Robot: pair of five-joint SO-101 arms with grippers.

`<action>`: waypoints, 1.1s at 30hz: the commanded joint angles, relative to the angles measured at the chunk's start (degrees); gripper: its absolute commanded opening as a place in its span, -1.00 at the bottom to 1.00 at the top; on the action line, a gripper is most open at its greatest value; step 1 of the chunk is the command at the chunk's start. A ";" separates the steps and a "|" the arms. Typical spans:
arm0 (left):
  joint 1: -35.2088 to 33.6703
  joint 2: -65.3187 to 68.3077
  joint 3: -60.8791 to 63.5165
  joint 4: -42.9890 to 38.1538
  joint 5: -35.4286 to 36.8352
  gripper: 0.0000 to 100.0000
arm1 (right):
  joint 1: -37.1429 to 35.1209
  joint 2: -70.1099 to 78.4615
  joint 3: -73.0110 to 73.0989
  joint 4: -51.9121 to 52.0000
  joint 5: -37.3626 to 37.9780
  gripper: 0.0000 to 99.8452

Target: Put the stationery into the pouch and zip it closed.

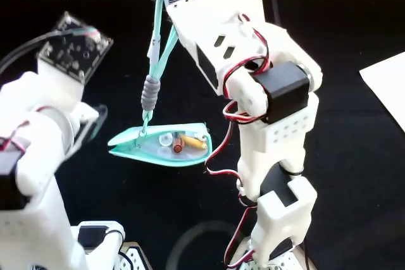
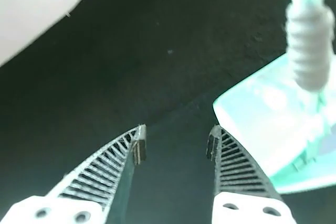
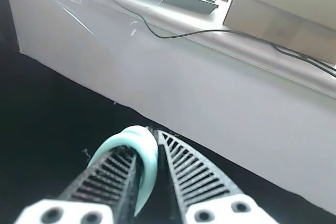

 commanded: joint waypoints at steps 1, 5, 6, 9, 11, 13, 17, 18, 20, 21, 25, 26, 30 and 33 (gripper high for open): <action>1.10 -6.11 4.79 0.35 -4.13 -0.59 | 1.19 -0.22 -1.71 0.48 0.62 -0.98; 1.10 -13.76 9.45 0.35 -4.31 -0.59 | 3.12 -0.31 -1.71 0.57 0.35 -0.98; 1.10 -15.34 10.24 0.35 -4.31 -0.59 | 3.74 -0.40 -1.71 0.75 0.35 -0.98; 1.10 -19.56 13.76 0.44 -4.40 -0.59 | 4.26 -0.40 -1.71 2.15 0.35 -0.98; 1.10 -21.58 16.48 0.44 -4.40 -0.59 | 4.26 -0.40 -1.71 2.59 0.26 -0.98; 1.10 -23.16 19.03 0.44 -5.71 -0.59 | 4.26 -0.40 -1.71 2.86 0.00 -0.98; 4.00 -23.08 21.49 0.44 -7.65 -0.59 | 4.26 -0.40 -1.63 2.95 -2.73 -0.98; 4.97 -22.81 21.58 0.44 -7.65 -0.59 | 4.26 -0.40 -1.63 2.86 -2.73 -0.98; 6.64 -22.29 21.58 0.44 -7.65 -0.59 | 4.26 -0.31 -1.63 2.86 -2.73 -0.98; 7.60 -21.93 21.58 0.44 -7.65 -0.59 | 4.26 -0.31 -1.45 2.86 -2.73 -0.98; 11.47 -21.14 24.40 0.44 -7.65 -0.59 | 4.26 -0.04 -1.27 2.86 -2.64 -0.98; 12.35 -21.05 25.71 0.35 -7.65 -0.59 | 4.26 -0.04 -1.27 2.77 -2.64 -0.98; 15.87 -20.79 29.23 0.00 -7.74 -0.59 | 4.26 -0.04 -1.27 2.95 -2.64 -0.98; 16.04 -18.68 29.58 -2.11 -8.70 -0.59 | 4.26 -0.04 -1.27 2.95 -2.64 -0.98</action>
